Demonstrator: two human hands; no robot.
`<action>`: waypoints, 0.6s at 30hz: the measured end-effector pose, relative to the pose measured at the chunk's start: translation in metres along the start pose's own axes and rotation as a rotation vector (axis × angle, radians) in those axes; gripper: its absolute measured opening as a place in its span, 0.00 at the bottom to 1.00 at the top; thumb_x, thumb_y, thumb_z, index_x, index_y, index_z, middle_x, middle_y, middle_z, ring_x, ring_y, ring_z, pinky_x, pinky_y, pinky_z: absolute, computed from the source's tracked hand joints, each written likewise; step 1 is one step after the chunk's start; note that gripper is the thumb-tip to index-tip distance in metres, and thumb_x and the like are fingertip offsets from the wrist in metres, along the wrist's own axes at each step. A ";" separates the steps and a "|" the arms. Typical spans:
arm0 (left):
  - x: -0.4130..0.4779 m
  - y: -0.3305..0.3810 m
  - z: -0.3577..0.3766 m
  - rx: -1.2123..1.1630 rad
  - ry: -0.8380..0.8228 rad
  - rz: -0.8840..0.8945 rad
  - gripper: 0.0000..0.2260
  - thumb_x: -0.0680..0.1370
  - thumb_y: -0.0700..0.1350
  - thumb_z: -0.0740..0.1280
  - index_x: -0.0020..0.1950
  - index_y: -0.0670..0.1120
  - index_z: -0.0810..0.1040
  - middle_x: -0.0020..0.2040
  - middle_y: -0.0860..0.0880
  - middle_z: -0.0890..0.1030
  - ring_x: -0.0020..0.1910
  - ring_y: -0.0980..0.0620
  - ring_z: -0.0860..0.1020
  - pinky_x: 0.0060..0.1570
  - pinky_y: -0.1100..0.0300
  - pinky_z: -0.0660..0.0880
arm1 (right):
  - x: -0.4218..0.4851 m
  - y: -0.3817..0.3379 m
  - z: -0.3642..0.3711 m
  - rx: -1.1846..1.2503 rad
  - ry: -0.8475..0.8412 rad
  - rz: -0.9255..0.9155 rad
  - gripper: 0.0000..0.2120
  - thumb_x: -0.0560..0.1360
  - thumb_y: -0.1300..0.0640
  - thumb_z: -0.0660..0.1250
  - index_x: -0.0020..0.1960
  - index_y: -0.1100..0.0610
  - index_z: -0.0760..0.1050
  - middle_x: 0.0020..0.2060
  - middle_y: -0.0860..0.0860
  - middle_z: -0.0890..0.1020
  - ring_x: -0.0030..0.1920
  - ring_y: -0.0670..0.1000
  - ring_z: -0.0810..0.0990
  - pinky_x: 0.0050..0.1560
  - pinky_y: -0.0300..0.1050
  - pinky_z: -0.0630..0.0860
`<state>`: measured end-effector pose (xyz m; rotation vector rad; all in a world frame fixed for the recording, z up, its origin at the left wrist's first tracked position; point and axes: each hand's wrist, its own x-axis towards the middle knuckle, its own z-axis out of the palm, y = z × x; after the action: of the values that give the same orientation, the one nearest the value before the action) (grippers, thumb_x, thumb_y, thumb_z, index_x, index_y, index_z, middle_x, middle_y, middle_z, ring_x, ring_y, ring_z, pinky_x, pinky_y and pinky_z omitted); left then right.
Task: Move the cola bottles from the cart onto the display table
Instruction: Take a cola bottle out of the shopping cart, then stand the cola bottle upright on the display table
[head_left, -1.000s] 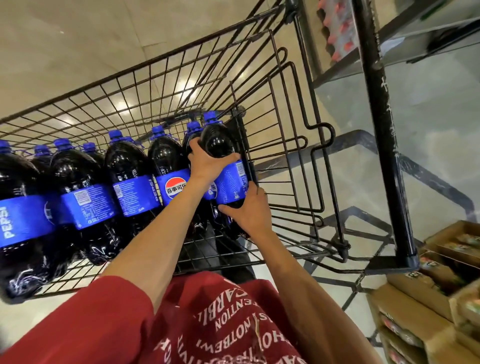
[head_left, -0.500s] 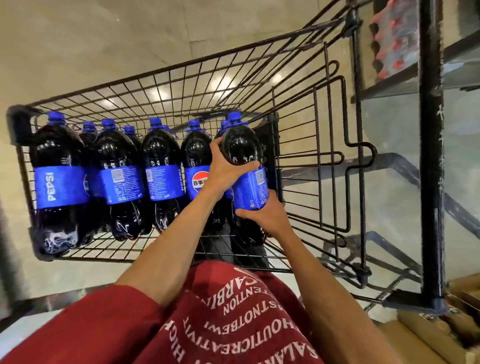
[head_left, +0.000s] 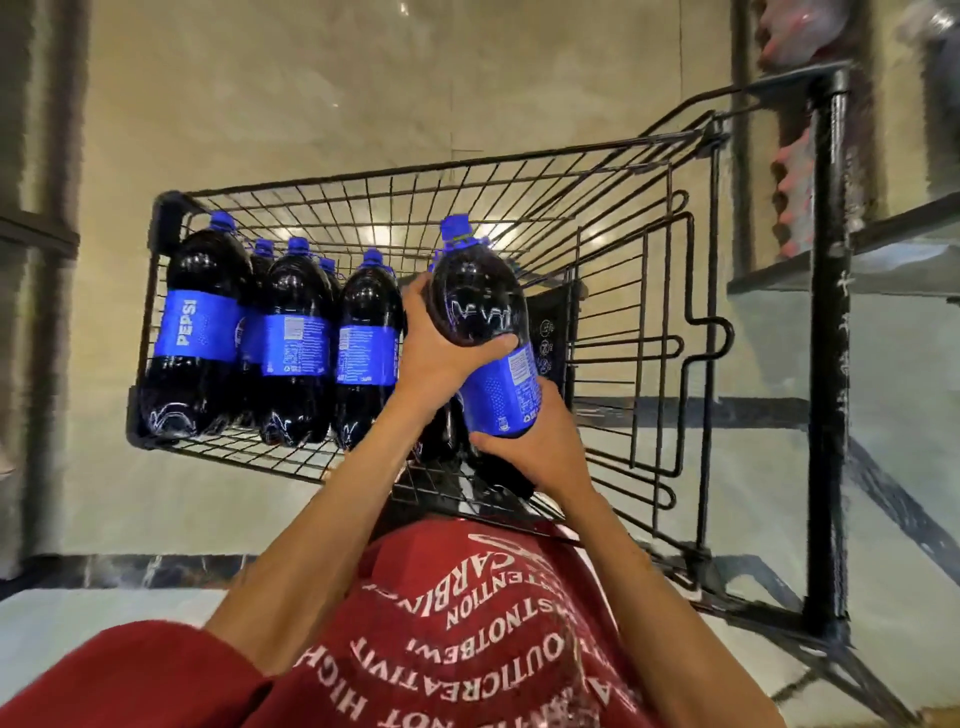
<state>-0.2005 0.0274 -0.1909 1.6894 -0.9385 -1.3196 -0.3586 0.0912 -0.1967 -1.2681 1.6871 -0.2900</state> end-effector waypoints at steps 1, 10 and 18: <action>-0.012 0.010 -0.005 -0.017 0.043 0.035 0.46 0.65 0.38 0.83 0.74 0.46 0.58 0.65 0.58 0.71 0.59 0.72 0.74 0.58 0.74 0.71 | -0.004 -0.006 -0.005 -0.014 -0.009 -0.063 0.35 0.57 0.44 0.84 0.57 0.41 0.68 0.48 0.38 0.78 0.48 0.43 0.80 0.47 0.42 0.77; -0.146 0.075 -0.044 -0.148 0.323 0.373 0.49 0.60 0.37 0.83 0.73 0.43 0.58 0.67 0.58 0.69 0.63 0.71 0.72 0.62 0.73 0.68 | -0.079 -0.047 -0.032 -0.125 -0.025 -0.479 0.37 0.54 0.39 0.80 0.60 0.45 0.71 0.52 0.43 0.78 0.52 0.49 0.79 0.50 0.52 0.79; -0.248 0.105 -0.084 -0.065 0.399 0.532 0.50 0.57 0.38 0.83 0.73 0.45 0.59 0.64 0.72 0.69 0.67 0.64 0.73 0.64 0.68 0.69 | -0.160 -0.069 -0.001 0.032 -0.068 -0.551 0.44 0.53 0.38 0.81 0.64 0.41 0.65 0.56 0.42 0.79 0.55 0.47 0.81 0.54 0.54 0.80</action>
<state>-0.1735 0.2166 0.0164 1.4401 -0.9965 -0.6274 -0.3195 0.1949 -0.0628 -1.6838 1.2441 -0.5879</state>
